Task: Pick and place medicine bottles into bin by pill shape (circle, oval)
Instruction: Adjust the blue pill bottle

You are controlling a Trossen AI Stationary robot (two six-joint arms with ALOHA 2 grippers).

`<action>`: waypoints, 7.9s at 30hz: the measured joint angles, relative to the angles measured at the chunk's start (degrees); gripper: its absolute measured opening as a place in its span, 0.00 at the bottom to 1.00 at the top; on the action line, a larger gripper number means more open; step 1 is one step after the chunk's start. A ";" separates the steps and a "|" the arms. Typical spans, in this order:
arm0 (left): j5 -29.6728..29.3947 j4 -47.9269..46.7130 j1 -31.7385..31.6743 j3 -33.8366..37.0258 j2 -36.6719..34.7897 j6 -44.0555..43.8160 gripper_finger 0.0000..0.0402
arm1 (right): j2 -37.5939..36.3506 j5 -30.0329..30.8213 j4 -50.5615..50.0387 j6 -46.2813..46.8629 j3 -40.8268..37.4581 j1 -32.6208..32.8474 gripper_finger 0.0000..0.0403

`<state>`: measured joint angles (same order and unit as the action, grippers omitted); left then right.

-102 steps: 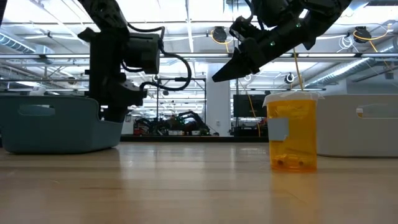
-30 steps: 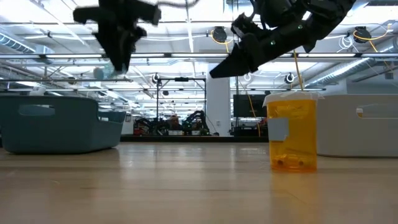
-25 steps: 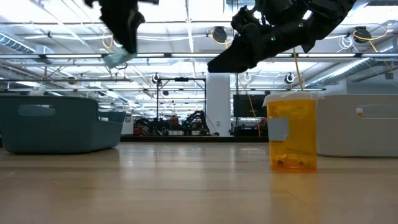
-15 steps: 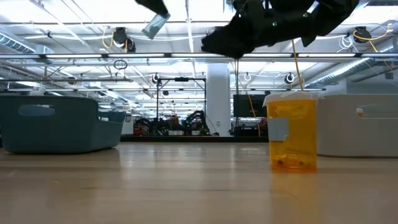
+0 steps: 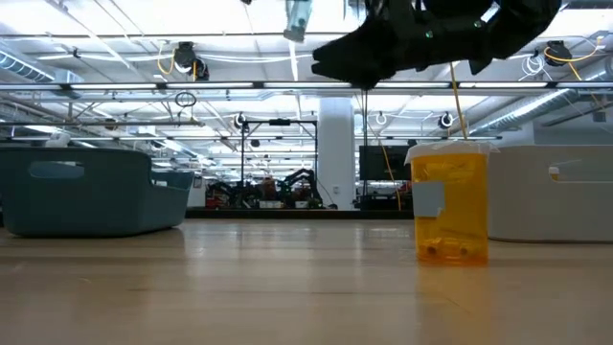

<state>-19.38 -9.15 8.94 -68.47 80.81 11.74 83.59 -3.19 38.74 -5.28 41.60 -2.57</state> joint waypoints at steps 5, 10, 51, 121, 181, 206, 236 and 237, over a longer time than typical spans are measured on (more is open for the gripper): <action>0.60 6.55 -3.19 3.35 -0.31 -1.42 0.28 | 0.04 0.10 3.83 -0.12 -3.31 -2.56 0.54; 3.94 13.39 -6.34 7.28 -1.55 -2.44 0.28 | 0.98 0.07 5.36 0.00 -4.28 -5.75 0.54; 18.45 57.22 -14.75 33.27 -8.85 -8.43 0.28 | 17.80 -5.89 31.13 2.04 6.43 -6.00 0.60; 26.95 -5.95 -31.99 6.38 -16.08 -46.13 0.74 | -7.83 -4.28 -34.35 36.61 23.27 -12.04 0.28; 32.83 14.34 -23.53 5.14 1.87 -77.87 0.87 | -8.31 -16.42 -54.59 38.58 26.80 -12.26 0.28; 33.99 14.04 -24.40 5.16 3.00 -77.56 0.31 | -4.92 -15.18 -53.24 39.32 26.78 -12.31 0.28; 35.77 13.62 -24.95 5.16 2.98 -74.81 0.25 | -4.90 -14.85 -53.16 39.09 26.78 -12.33 0.28; 35.76 13.62 -24.95 5.16 2.98 -74.81 0.24 | -4.90 -14.85 -53.18 39.09 26.78 -12.33 0.28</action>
<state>16.38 4.47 -16.01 -63.31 83.79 -63.07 78.70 -18.04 -14.44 33.81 68.38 -14.90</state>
